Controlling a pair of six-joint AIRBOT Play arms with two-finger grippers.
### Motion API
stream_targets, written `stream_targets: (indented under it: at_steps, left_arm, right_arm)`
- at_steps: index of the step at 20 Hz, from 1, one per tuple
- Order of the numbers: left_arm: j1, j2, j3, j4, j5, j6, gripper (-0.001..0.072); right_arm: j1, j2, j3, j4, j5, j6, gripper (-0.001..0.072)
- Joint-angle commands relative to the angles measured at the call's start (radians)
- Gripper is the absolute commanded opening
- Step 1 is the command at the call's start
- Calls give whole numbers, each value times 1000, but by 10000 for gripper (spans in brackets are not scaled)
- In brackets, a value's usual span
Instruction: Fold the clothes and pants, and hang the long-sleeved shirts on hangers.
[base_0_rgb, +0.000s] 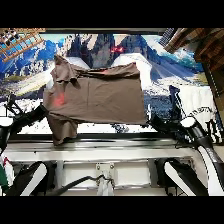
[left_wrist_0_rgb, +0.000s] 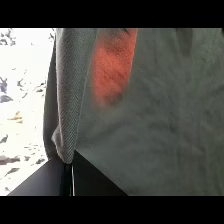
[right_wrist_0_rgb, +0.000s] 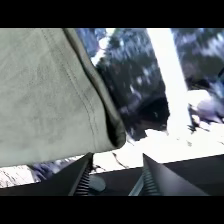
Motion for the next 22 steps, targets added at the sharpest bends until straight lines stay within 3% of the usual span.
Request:
stream_targets:
  at_steps: [1, 16, 21, 22]
  left_arm:
    - [1, 0, 0, 0, 0, 1, 6]
    - [1, 0, 0, 0, 0, 1, 6]
    - [1, 0, 0, 0, 0, 1, 6]
    - [1, 0, 0, 0, -1, 1, 6]
  right_arm:
    - [-2, -44, -3, 34, -29, -25, 425]
    - [0, -62, -3, 153, -63, -62, 357]
    - [92, -105, -3, 161, -113, -61, 355]
    - [110, -113, -3, 169, -137, -58, 298]
